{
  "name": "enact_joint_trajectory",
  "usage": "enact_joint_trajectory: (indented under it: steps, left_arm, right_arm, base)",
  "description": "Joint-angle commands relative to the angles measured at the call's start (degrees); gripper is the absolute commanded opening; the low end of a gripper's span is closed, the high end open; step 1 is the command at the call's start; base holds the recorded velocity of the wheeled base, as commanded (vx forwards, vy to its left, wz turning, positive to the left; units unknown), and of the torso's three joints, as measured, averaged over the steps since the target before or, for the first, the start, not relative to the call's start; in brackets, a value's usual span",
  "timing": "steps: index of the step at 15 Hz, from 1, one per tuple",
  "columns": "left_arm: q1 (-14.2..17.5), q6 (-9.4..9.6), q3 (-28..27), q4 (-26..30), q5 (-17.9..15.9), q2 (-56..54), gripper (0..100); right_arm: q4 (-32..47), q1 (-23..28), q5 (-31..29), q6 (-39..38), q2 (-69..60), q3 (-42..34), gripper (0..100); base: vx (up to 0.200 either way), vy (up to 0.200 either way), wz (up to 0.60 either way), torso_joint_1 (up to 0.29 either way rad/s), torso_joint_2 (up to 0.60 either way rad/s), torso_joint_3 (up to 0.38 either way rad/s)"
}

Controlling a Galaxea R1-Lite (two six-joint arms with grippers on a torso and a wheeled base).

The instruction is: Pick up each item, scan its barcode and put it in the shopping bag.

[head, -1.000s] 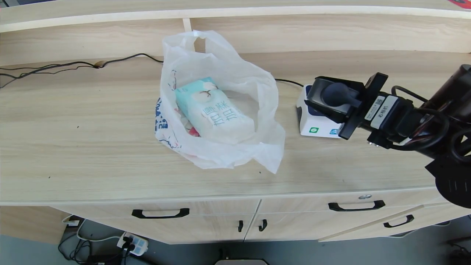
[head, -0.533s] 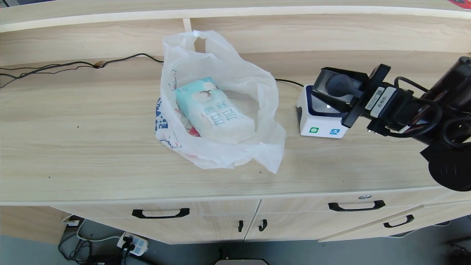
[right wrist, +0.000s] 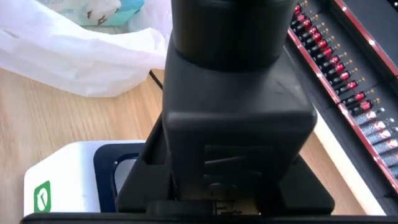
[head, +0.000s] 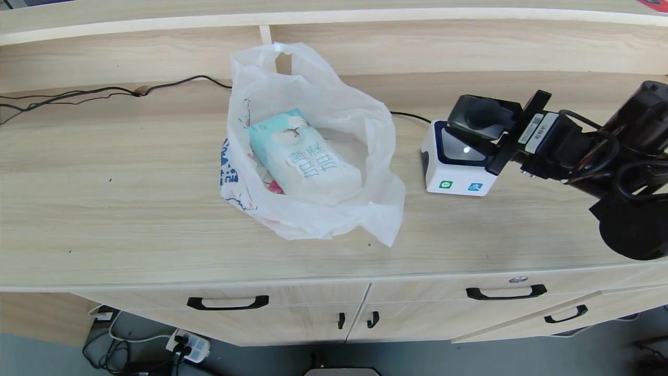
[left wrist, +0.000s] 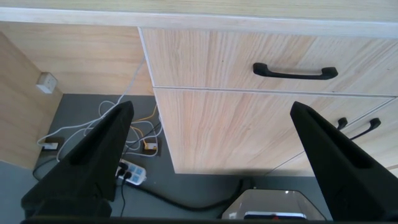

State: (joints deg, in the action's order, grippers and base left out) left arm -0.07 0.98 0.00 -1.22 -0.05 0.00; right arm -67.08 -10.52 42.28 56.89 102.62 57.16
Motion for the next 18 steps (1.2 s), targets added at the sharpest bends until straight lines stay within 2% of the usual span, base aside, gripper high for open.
enact_joint_trajectory:
  steps: [1, 2, 4, 9, 12, 15, 18]
  left_arm:
    - [0.0, -0.01, 0.0, 0.0, 0.0, 0.0, 100]
    - [0.0, -0.01, 0.0, 0.0, 0.0, 0.0, 100]
    - [0.0, -0.01, 0.0, 0.0, 0.0, 0.1, 100]
    - [0.0, -0.01, 0.0, 0.0, 0.0, 0.1, 100]
    - [0.0, -0.01, 0.0, 0.0, 0.0, 0.1, 100]
    - [0.0, -0.01, 0.0, 0.0, 0.0, 0.1, 100]
    - [0.0, -0.01, 0.0, 0.0, 0.0, 0.1, 100]
  right_arm:
    - [0.1, -2.1, -2.2, -2.6, -5.2, -3.4, 0]
    - [0.1, -4.9, -4.7, -4.3, -8.3, -6.0, 0]
    - [2.5, -7.1, -10.1, -6.1, -16.2, -12.0, 0]
    - [17.0, -7.4, -18.1, -8.8, -31.6, -21.1, 0]
    - [19.4, -7.5, -18.3, -11.7, -32.4, -18.7, 0]
    - [23.8, -7.3, -19.8, -12.8, -32.7, -13.9, 0]
    - [25.2, -6.7, -20.0, -12.9, -32.9, -13.7, 0]
  base:
    - [0.000, 0.000, 0.00, 0.000, 0.00, 0.000]
    - [0.000, 0.000, 0.00, 0.000, 0.00, 0.000]
    - [0.000, 0.000, 0.00, 0.000, 0.00, 0.000]
    - [0.000, 0.000, 0.00, 0.000, 0.00, 0.000]
    - [0.000, 0.000, 0.00, 0.000, 0.00, 0.000]
    - [0.000, 0.000, 0.60, 0.002, 0.00, -0.002]
    - [0.000, 0.000, 0.60, 0.006, 0.00, -0.001]
